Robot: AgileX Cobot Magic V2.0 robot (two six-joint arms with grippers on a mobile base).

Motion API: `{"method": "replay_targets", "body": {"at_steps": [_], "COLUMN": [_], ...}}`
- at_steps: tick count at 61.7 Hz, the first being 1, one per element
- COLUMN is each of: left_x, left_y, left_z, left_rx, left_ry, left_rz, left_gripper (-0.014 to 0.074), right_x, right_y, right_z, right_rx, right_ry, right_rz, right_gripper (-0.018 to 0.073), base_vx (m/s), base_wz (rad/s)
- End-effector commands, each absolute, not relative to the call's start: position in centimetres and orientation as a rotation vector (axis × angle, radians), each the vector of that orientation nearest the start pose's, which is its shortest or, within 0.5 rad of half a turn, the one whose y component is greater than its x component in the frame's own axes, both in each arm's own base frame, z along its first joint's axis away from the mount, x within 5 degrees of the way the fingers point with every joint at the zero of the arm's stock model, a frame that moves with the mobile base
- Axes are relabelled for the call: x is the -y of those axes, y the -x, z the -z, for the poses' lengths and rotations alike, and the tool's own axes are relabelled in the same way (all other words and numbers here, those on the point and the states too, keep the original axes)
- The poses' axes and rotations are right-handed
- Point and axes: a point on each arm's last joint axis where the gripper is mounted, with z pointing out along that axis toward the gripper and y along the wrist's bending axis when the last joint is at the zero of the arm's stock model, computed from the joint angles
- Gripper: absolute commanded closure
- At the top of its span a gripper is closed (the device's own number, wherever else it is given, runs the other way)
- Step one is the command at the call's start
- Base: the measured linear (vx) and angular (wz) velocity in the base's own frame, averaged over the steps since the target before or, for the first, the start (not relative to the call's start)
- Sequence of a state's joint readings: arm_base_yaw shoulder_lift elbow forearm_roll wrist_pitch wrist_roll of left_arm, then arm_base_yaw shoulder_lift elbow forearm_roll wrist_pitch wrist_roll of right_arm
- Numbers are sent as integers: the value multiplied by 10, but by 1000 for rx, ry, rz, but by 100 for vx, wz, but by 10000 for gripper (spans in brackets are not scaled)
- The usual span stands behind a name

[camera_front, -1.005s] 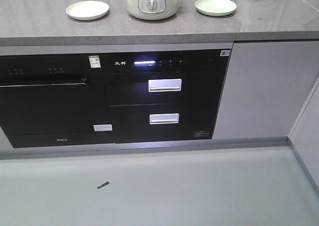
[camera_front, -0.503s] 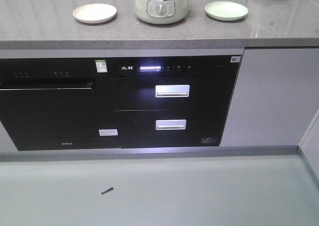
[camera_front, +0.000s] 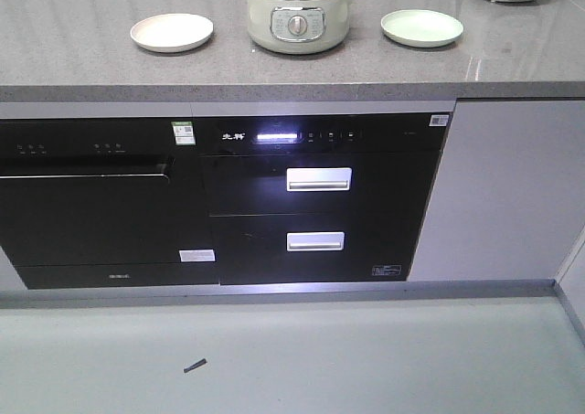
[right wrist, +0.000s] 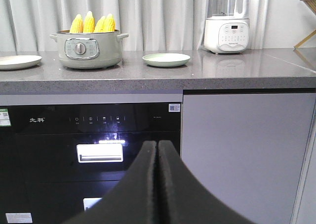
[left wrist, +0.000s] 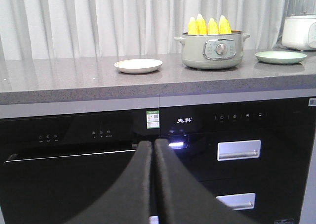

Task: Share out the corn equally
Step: 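Drive closer and center the base on the corn pot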

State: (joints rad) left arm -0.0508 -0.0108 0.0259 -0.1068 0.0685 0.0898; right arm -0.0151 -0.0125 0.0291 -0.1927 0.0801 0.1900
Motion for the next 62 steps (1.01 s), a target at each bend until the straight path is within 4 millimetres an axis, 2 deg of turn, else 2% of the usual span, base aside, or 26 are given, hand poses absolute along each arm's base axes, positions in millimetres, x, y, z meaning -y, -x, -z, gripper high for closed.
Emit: {"method": "replay_targets", "body": {"at_steps": [1, 62], "left_x": [3, 3], "left_y": [-56, -56], "left_z": [-201, -201], "left_rx": [-1497, -1497], "left_ry": [-24, -24], "left_rz": [67, 67], "left_gripper": [603, 603], "right_x": [1, 1], "right_y": [-57, -57], "right_z": [-202, -202], "right_rx": [-1509, -1509], "right_ry": [-7, -7], "right_rz": [23, 23], "right_gripper": [565, 565], "base_vx": [12, 11], "base_wz": [0, 1]}}
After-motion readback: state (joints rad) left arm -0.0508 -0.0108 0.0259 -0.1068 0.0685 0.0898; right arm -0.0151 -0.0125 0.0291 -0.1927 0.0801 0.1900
